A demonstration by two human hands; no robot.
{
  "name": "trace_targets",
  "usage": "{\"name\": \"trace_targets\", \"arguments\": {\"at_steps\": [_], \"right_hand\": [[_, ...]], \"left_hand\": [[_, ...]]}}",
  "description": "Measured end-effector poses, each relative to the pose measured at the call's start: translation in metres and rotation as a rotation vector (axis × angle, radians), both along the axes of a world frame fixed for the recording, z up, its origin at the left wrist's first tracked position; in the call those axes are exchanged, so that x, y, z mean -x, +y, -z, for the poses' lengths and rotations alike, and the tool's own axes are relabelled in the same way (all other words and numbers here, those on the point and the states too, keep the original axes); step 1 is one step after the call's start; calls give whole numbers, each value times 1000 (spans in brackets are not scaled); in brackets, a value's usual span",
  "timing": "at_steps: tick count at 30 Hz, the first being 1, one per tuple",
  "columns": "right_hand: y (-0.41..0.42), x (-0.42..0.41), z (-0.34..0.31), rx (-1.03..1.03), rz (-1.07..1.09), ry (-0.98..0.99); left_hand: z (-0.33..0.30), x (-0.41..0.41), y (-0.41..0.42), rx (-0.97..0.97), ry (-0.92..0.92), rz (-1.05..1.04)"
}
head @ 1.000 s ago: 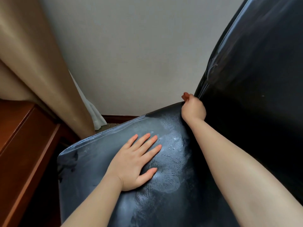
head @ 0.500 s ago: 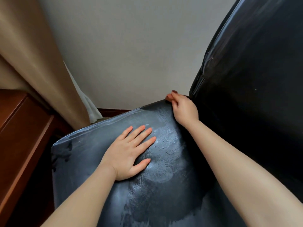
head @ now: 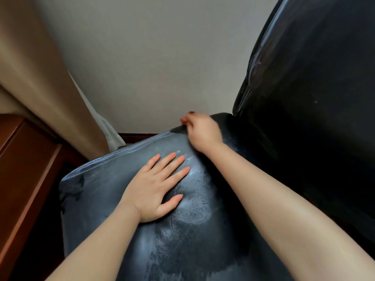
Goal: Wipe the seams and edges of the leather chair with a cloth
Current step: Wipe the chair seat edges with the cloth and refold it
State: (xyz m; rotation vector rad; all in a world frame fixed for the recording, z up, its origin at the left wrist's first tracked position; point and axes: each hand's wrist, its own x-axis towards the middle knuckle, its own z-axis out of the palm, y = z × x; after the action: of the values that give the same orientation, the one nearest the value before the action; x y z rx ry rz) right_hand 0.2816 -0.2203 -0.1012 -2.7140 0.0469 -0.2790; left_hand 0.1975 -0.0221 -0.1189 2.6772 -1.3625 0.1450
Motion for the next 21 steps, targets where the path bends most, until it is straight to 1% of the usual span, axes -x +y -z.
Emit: {"name": "trace_targets", "arguments": {"at_steps": [2,4,6,9,13,15,18,19,21], "right_hand": [[6,7,-1,-54,-135,-10],[-11,9,-3,-106,-169,4],[-35,10,-3,-113,-94,-11],[-56,14,-3,-184,116,-60],[-46,4,-6,-170,212,-2],[-21,1,-8,-167,113,41],[18,14,-8,-153,-155,40],[20,16,-9,-154,-198,31],[10,14,-11,-157,-187,46]], "left_hand": [[-1,1,0,-6,15,-2],[-1,1,0,-7,17,3],[-1,0,-1,-6,13,8],[-3,0,-1,-11,15,3],[-5,1,-2,-30,31,1],[-6,1,-3,-44,36,0],[-9,3,-3,-58,40,-3],[-10,4,-3,-61,46,-8],[-12,5,-2,-53,50,-12]]}}
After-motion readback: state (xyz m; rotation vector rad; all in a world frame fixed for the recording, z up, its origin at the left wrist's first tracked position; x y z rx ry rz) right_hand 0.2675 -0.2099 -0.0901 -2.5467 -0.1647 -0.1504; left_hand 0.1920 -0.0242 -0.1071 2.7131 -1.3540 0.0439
